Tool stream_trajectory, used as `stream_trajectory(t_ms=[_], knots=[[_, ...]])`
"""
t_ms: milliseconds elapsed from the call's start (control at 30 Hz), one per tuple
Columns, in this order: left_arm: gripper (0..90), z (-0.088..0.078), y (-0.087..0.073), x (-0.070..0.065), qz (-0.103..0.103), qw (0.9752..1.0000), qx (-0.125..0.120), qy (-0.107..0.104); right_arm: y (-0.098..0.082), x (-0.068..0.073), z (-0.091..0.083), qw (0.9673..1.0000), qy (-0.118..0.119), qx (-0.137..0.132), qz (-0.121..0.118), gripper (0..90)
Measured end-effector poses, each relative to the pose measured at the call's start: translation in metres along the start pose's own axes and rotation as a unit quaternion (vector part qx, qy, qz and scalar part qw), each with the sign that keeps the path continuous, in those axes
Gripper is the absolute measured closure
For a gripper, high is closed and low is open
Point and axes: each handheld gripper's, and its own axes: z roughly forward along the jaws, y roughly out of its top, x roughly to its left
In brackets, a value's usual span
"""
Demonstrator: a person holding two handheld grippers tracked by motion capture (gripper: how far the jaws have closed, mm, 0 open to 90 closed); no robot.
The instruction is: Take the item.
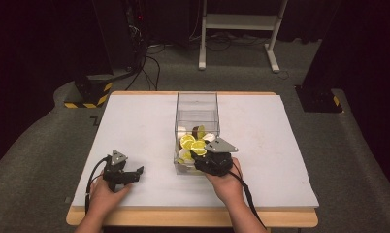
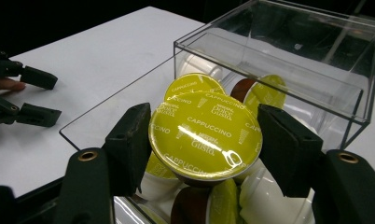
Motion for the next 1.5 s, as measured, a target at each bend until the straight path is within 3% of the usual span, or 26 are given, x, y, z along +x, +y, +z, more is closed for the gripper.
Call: stream_trajectory(t_ms=[900, 1500], knots=[[16.5, 0.000, 0.000, 0.000, 0.000, 1.0000, 0.000, 0.000, 0.005, -0.013, -0.030, 0.9996, -0.006, -0.027, 0.008, 38.1], [16.5, 0.000, 0.000, 0.000, 0.000, 1.0000, 0.000, 0.000, 0.007, -0.035, -0.046, 0.9983, -0.026, -0.045, 0.027, 38.2]])
